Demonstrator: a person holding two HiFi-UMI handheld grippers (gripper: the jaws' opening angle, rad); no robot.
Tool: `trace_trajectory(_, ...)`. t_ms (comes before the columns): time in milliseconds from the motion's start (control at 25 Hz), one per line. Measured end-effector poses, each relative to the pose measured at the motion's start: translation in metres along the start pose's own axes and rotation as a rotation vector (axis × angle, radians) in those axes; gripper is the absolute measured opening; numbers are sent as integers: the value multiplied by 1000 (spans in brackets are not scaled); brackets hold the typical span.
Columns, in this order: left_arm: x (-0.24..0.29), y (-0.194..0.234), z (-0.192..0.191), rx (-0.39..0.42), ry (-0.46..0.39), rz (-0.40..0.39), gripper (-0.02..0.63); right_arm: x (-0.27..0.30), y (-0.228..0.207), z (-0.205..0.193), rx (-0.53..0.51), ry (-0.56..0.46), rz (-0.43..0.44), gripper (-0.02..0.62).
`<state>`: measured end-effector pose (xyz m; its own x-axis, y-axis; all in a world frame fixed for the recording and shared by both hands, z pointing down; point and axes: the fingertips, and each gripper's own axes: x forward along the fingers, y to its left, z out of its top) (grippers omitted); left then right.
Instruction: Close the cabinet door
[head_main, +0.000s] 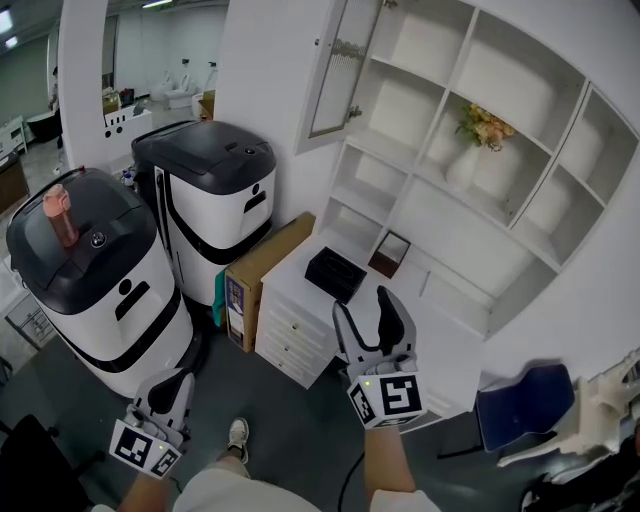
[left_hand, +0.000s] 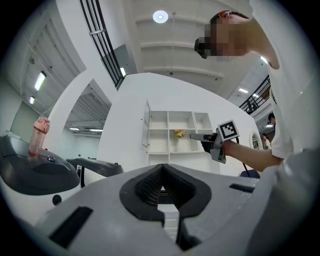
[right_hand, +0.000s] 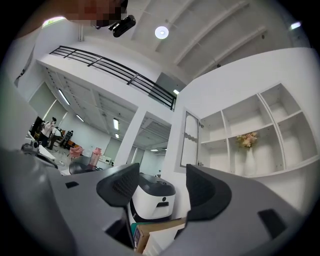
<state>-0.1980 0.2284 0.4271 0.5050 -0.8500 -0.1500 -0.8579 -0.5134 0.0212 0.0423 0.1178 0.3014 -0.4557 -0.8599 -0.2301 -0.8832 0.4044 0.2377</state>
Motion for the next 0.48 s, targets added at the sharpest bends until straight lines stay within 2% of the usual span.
trace_trajectory(240,87,40,-27,-46,-19,-44,5,71,-26,-33,6,23,-23,270)
trace_trajectory(480,188,109,-32,-104,-48,-102,5,201,-54,-44,-19,14,-44,272)
